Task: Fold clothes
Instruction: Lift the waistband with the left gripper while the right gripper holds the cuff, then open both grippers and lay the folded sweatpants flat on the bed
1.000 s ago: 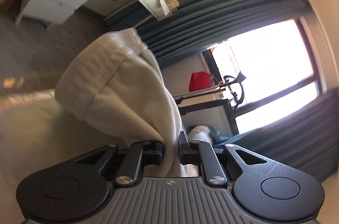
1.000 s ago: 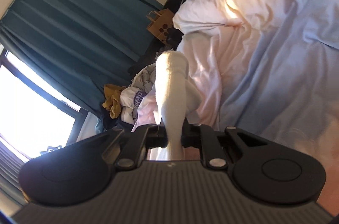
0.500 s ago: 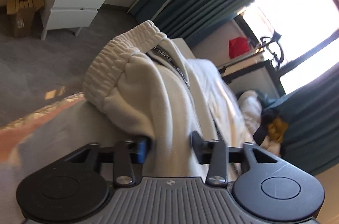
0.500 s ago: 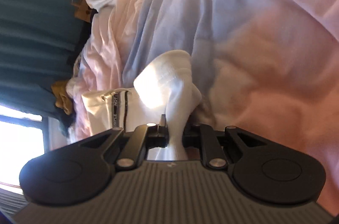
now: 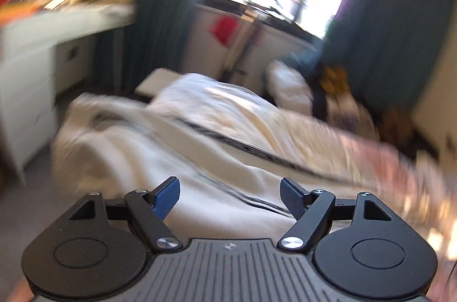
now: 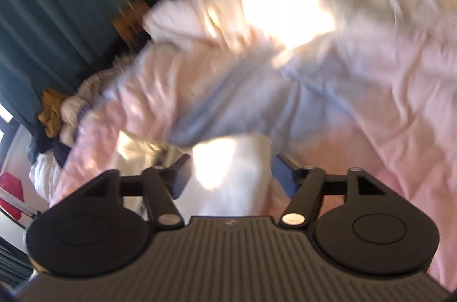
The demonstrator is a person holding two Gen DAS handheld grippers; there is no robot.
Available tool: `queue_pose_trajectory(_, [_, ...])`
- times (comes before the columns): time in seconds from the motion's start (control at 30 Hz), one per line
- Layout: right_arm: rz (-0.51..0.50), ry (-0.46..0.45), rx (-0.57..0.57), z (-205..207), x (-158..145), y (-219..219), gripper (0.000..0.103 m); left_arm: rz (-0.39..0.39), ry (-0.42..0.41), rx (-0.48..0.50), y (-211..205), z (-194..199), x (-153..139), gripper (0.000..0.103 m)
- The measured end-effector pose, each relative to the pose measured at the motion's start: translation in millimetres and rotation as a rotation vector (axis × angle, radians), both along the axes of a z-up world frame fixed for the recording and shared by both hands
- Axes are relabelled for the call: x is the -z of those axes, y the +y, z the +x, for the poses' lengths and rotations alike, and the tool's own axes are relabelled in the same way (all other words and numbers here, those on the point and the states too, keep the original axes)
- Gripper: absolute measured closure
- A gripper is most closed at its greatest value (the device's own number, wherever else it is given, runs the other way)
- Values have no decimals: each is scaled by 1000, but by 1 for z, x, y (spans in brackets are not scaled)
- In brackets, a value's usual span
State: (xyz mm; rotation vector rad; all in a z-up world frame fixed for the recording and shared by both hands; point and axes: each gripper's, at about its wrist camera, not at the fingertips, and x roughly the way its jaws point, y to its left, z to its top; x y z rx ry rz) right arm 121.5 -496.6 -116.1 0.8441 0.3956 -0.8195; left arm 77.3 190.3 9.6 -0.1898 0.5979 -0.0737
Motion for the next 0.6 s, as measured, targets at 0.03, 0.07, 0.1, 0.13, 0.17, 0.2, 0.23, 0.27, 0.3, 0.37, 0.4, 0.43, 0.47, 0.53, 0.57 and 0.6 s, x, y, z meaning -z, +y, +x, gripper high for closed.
queue_pose_trajectory(0.03, [-36, -10, -26, 2, -6, 4, 33, 54, 20, 69, -10, 13, 1, 23])
queue_pose_trajectory(0.07, [-69, -16, -77, 8, -11, 12, 33, 108, 40, 139, -20, 26, 1, 23])
queue_pose_trajectory(0.1, [-99, -20, -129, 13, -15, 20, 33, 162, 61, 208, -30, 40, 2, 23])
queue_pose_trajectory(0.13, [-119, -16, -189, 18, -17, 29, 33, 215, 81, 278, -40, 53, 3, 23])
queue_pose_trajectory(0.17, [-129, -15, -261, 26, -18, 39, 33, 255, 100, 331, -47, 66, 5, 23])
queue_pose_trajectory(0.2, [-134, -15, -331, 35, -18, 50, 33, 284, 118, 373, -52, 81, 9, 23])
queue_pose_trajectory(0.23, [-124, -20, -396, 43, -16, 60, 33, 312, 136, 414, -57, 95, 12, 23])
queue_pose_trajectory(0.27, [-114, -20, -453, 50, -14, 70, 34, 341, 155, 455, -62, 109, 16, 23])
queue_pose_trajectory(0.3, [-104, -20, -501, 58, -11, 79, 34, 363, 175, 497, -67, 123, 20, 23])
queue_pose_trajectory(0.37, [-61, -20, -583, 73, -2, 97, 34, 394, 222, 569, -78, 146, 29, 23])
queue_pose_trajectory(0.4, [-38, -22, -623, 81, 3, 105, 34, 413, 249, 603, -85, 160, 36, 23])
queue_pose_trajectory(0.43, [-39, -21, -667, 89, 7, 114, 34, 433, 279, 640, -91, 173, 45, 23])
queue_pose_trajectory(0.47, [-62, -12, -701, 99, 8, 124, 35, 453, 309, 686, -96, 185, 56, 24])
queue_pose_trajectory(0.53, [-80, 25, -739, 117, 11, 136, 34, 509, 361, 757, -103, 203, 75, 26])
queue_pose_trajectory(0.57, [-68, 24, -752, 123, 12, 140, 35, 530, 390, 770, -105, 212, 82, 29])
queue_pose_trajectory(0.6, [-55, 22, -762, 127, 13, 143, 35, 552, 420, 783, -107, 220, 89, 30])
